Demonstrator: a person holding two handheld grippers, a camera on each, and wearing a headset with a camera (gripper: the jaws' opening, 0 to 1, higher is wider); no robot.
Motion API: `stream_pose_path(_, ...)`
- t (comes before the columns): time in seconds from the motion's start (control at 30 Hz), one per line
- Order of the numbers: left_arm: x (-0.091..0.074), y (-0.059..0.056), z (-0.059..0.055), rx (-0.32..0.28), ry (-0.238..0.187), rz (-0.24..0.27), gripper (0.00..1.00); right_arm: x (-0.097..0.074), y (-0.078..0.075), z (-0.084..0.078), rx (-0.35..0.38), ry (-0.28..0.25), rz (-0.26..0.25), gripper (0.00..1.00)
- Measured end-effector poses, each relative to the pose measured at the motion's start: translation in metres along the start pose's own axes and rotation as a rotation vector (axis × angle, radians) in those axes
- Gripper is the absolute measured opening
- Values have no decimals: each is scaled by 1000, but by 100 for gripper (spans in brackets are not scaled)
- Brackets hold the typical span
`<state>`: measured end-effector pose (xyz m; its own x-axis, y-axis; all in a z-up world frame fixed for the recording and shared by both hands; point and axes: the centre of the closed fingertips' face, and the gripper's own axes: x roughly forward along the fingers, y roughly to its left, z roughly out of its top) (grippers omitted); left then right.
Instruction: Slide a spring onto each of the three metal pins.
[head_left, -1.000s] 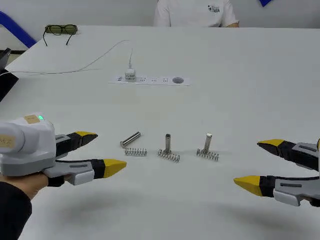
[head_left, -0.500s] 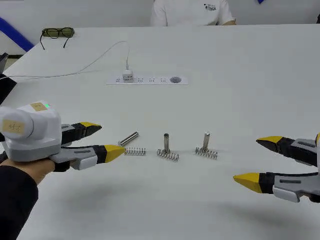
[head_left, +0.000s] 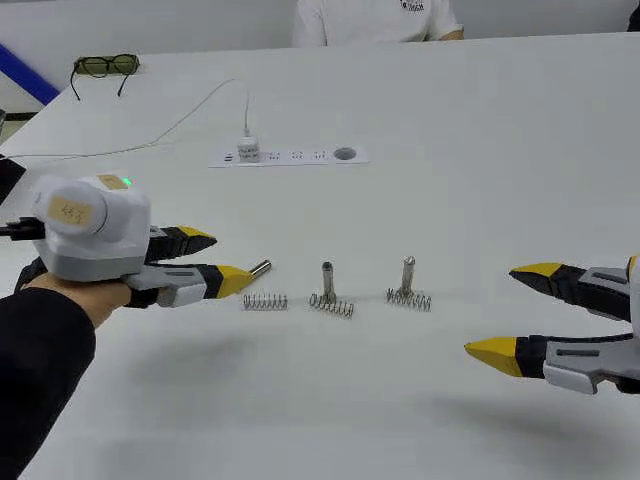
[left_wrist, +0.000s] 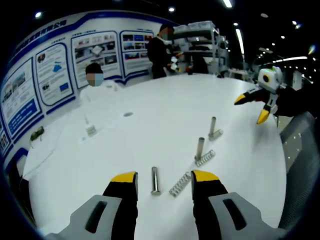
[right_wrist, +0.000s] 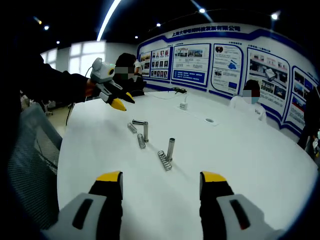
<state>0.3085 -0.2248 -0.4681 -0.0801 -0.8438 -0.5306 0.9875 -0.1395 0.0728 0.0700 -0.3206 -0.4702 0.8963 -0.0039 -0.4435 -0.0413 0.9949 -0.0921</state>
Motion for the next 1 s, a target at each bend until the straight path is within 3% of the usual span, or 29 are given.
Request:
stream_pose_path(0.3,23,6,1,18,57,-11,36,1,0,-4,3,12,0,63)
stream_pose_path(0.67,48,9,-13,19,180,-15,26,2,0,-8,10,23,4,62)
stream_pose_path(1.0,64,20,-21,21,280,11,22,3,2,-13,7,35,11,62)
